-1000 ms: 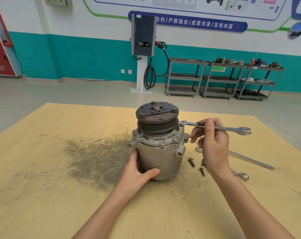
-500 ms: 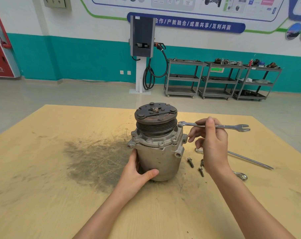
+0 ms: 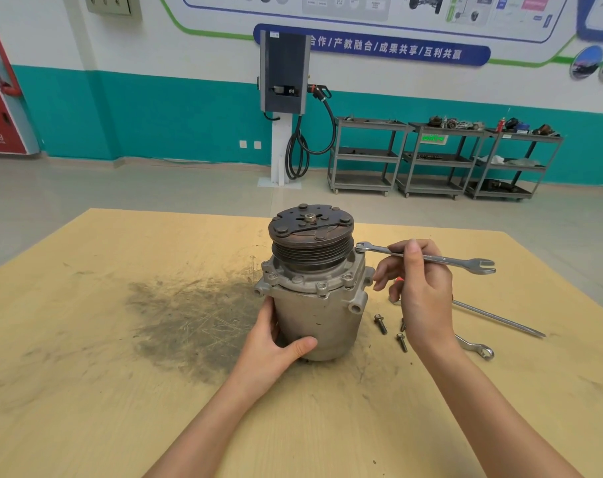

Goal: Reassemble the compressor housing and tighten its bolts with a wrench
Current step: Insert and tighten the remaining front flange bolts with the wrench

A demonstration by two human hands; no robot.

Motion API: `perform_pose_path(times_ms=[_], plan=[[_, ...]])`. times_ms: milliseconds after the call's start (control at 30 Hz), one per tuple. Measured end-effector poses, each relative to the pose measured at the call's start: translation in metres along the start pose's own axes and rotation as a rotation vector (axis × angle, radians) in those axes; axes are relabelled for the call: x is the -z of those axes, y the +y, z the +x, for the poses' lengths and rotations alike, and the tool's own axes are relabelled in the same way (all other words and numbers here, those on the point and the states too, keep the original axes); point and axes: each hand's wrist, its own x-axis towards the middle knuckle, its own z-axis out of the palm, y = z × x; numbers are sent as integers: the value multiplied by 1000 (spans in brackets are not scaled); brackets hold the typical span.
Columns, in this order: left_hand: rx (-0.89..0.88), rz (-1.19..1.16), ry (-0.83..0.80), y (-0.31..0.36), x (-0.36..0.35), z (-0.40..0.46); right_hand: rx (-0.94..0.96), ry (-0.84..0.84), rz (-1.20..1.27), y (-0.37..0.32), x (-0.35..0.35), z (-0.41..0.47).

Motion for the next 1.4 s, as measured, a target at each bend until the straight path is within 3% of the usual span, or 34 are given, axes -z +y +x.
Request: perform_pose_path(times_ms=[600,667,767,933,1033,1133,1300,1400], plan=[[-5,-1,-1,4,0,-2,32,20,71,-10,18,10],[-5,-7,-5,5,0,-2,-9,12,-69,3,31,6],[1,-4,-2,2,0,-2,-3,-127,-576,35,55,-18],[-6,-7,-1,3,0,-1,226,-545,-1131,54,74,-55],[-12,-13,1,5,-1,-2,297,-644,-1238,52,71,-56],[-6,-23,0,7,-1,-3,505,-694,-1361,53,67,-52],[3,-20,-4,6,-1,-1,412,-835,-1468,58,55,-49],[11,-30,-8,5,-1,0,298,-799,-1401,65,51,-47]])
